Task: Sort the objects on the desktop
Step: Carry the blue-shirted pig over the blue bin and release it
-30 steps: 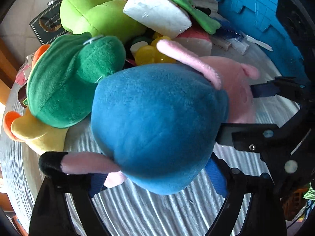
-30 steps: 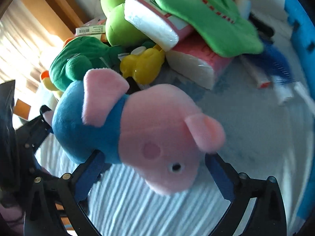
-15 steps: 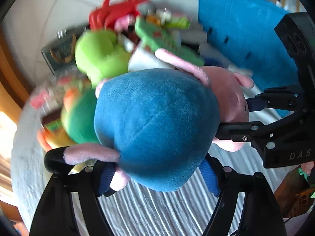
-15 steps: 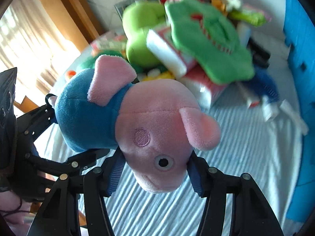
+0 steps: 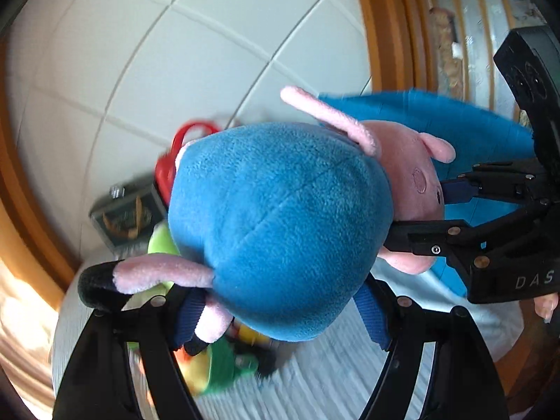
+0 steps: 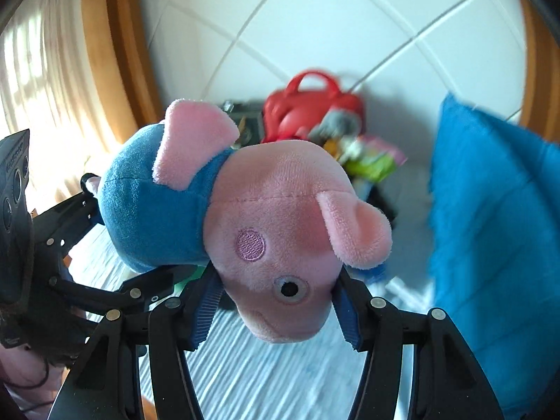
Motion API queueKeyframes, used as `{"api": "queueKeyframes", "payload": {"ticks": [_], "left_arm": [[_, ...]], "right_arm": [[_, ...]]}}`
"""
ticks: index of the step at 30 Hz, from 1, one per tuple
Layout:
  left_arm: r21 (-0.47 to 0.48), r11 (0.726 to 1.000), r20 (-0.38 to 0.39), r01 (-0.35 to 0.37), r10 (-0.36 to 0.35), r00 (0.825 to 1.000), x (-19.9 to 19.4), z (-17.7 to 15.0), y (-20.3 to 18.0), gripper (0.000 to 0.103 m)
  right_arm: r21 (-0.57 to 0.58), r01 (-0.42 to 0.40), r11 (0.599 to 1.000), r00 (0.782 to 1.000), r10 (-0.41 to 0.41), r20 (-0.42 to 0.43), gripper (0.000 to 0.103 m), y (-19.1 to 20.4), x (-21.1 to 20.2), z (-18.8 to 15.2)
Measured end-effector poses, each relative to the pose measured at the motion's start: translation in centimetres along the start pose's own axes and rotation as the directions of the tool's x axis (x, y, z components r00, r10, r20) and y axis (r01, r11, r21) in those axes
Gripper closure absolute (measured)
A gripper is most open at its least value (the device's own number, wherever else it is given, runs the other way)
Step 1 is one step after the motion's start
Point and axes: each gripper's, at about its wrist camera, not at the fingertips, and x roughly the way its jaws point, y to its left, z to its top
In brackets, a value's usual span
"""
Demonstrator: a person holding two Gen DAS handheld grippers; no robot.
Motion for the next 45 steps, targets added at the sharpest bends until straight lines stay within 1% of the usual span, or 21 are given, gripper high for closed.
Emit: {"api": "queueKeyframes", "payload": {"ticks": [4, 8, 10, 12, 16, 19, 21, 25, 28, 30, 34, 35, 40, 45], "left_arm": [[0.021, 0.999, 0.077, 0.032, -0.033, 0.997, -0.3, 4.8, -2.6, 0.027], [0.053, 0.996, 0.131, 0.070, -0.077, 0.988, 0.0, 9.4, -6.6, 0.027], [0.070, 0.993, 0.143, 0.091, -0.101, 0.985, 0.4, 11.2, -8.9, 0.027], [0.091, 0.989, 0.146, 0.119, -0.131, 0.981, 1.1, 13.2, -11.6, 0.027], [0.131, 0.977, 0.131, 0.170, -0.187, 0.974, 2.9, 16.1, -16.7, 0.027], [0.155, 0.965, 0.095, 0.210, -0.227, 0.969, 4.4, 18.1, -20.8, 0.027], [0.171, 0.956, 0.057, 0.238, -0.251, 0.966, 5.7, 19.2, -23.3, 0.027], [0.202, 0.942, -0.006, 0.269, -0.273, 0.962, 7.9, 20.8, -27.5, 0.027], [0.221, 0.932, -0.039, 0.286, -0.285, 0.958, 9.3, 21.6, -29.6, 0.027], [0.231, 0.927, -0.055, 0.295, -0.290, 0.955, 9.9, 22.0, -30.8, 0.027], [0.238, 0.921, -0.088, 0.307, -0.294, 0.952, 11.3, 22.3, -32.2, 0.027], [0.239, 0.921, -0.098, 0.308, -0.293, 0.951, 11.6, 22.4, -32.5, 0.027], [0.228, 0.922, -0.137, 0.313, -0.288, 0.948, 12.9, 22.3, -33.0, 0.026], [0.212, 0.925, -0.176, 0.316, -0.282, 0.943, 14.1, 22.3, -33.6, 0.026]], "right_arm": [[-0.005, 0.087, 0.996, 0.992, -0.086, 0.088, 0.044, -3.1, -4.9, 2.3], [0.017, 0.147, 0.989, 0.980, -0.148, 0.136, 0.044, -7.0, -8.4, 3.7], [0.042, 0.181, 0.983, 0.971, -0.185, 0.149, 0.044, -9.7, -10.2, 4.1], [0.055, 0.211, 0.976, 0.964, -0.217, 0.152, 0.044, -11.7, -11.5, 4.1], [0.107, 0.268, 0.957, 0.949, -0.282, 0.141, 0.043, -17.4, -14.2, 3.4], [0.149, 0.302, 0.942, 0.940, -0.320, 0.119, 0.043, -21.3, -15.0, 3.0], [0.177, 0.323, 0.930, 0.934, -0.343, 0.097, 0.043, -23.6, -15.5, 2.3], [0.240, 0.337, 0.910, 0.933, -0.358, 0.046, 0.043, -28.3, -16.7, 0.7], [0.274, 0.336, 0.901, 0.934, -0.356, 0.025, 0.043, -30.9, -17.4, -0.3], [0.288, 0.337, 0.896, 0.934, -0.356, 0.014, 0.043, -31.3, -18.6, -0.9], [0.307, 0.336, 0.890, 0.937, -0.350, -0.010, 0.043, -33.4, -17.5, -1.5], [0.309, 0.335, 0.890, 0.938, -0.348, -0.014, 0.042, -33.6, -17.8, -1.6], [0.331, 0.324, 0.886, 0.942, -0.333, -0.030, 0.040, -35.2, -16.7, -1.9], [0.355, 0.328, 0.876, 0.942, -0.332, -0.052, 0.039, -36.1, -15.8, -2.0]]}}
